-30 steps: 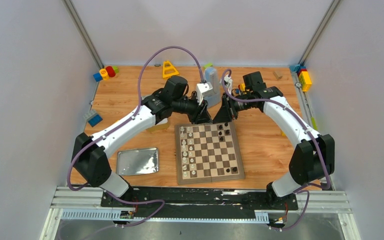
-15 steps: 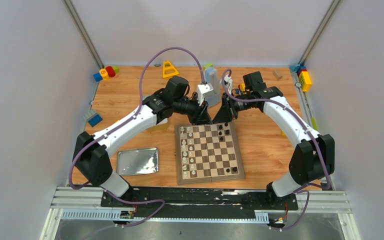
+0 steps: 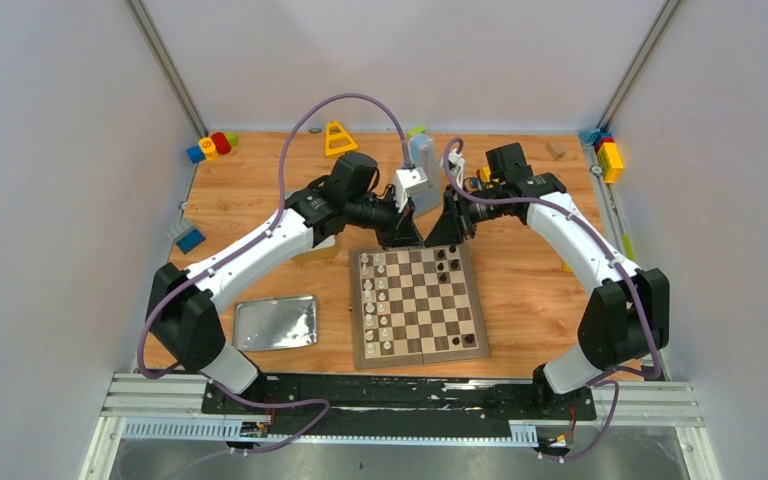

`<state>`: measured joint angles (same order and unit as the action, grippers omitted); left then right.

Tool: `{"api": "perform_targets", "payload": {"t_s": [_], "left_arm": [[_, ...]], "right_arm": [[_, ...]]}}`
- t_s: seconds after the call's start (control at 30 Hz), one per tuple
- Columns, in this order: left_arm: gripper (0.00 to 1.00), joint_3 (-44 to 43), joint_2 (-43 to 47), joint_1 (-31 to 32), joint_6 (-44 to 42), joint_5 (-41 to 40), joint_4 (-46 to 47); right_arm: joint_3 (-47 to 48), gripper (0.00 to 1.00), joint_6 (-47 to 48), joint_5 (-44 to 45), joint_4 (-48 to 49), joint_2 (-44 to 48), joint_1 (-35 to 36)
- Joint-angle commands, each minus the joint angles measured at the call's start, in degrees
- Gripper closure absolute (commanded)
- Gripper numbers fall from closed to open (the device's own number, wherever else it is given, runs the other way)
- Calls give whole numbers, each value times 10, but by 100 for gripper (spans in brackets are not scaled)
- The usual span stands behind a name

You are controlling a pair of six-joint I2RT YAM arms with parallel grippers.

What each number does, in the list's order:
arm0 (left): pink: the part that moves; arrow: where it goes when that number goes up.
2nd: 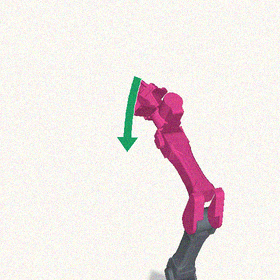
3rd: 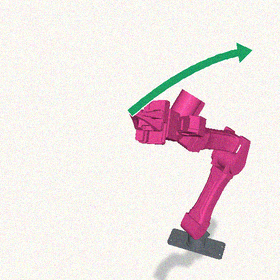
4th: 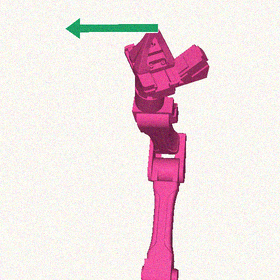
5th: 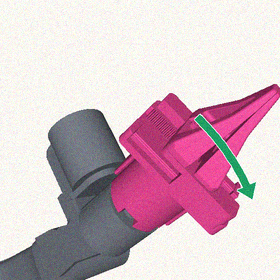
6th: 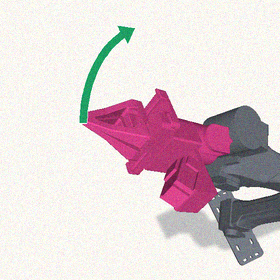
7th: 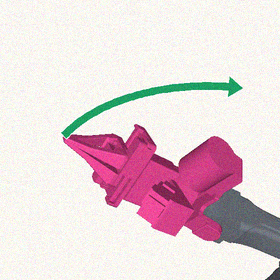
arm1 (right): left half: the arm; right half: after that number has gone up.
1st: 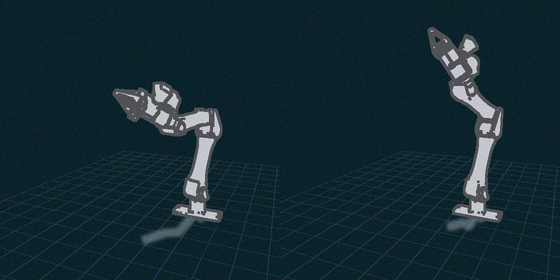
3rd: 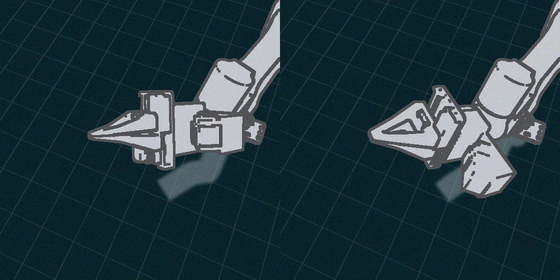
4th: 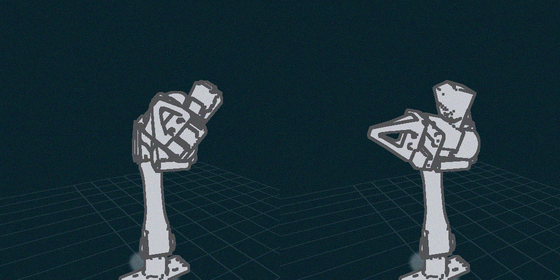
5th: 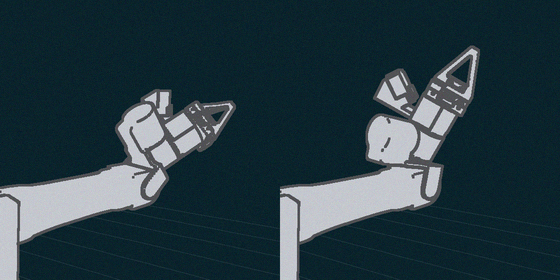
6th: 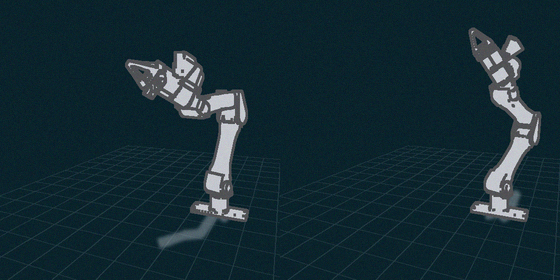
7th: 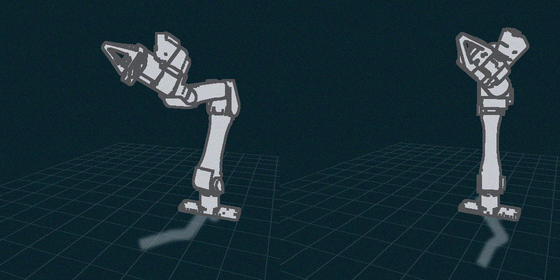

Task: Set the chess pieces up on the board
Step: Place the chess piece on the chessboard.

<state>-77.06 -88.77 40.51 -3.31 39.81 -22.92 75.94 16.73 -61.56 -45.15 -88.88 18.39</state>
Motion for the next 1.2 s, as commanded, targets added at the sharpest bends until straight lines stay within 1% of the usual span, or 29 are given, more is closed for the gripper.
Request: {"api": "perform_targets", "payload": {"t_s": [0.0,0.1,0.2,0.3,0.43,0.5,0.53,0.6,0.77,0.83,1.0,1.17], "left_arm": [[97,-29,4,2,-47,4,-43],[98,-28,6,4,-77,-14,-75],[99,-29,2,12,-114,-40,-117],[99,-29,-10,34,-139,-67,-145],[99,-45,-46,77,-174,-123,-187],[97,-62,-73,102,-183,-156,-217],[96,-76,-82,113,-185,-174,-225],[94,-102,-115,126,-186,-193,-249],[93,-181,-207,150,-189,-236,-329],[93,-206,-233,163,-187,-254,-350],[93,-257,-289,177,-176,-262,-394],[92,-311,-327,186,-165,-264,-434]], "right_arm": [[7,70,11,0,19,18,-12],[4,60,16,4,18,33,-34],[-11,54,25,8,18,54,-62],[-36,48,34,7,17,82,-96],[-76,43,41,2,18,129,-151],[-94,42,41,-3,19,153,-178],[-103,41,41,-6,19,165,-206],[-116,41,39,-9,18,186,-240],[-140,41,37,-19,19,229,-309],[-149,41,38,-21,19,238,-324],[-158,41,38,-32,20,243,-352],[-162,41,43,-37,20,243,-359]]}}
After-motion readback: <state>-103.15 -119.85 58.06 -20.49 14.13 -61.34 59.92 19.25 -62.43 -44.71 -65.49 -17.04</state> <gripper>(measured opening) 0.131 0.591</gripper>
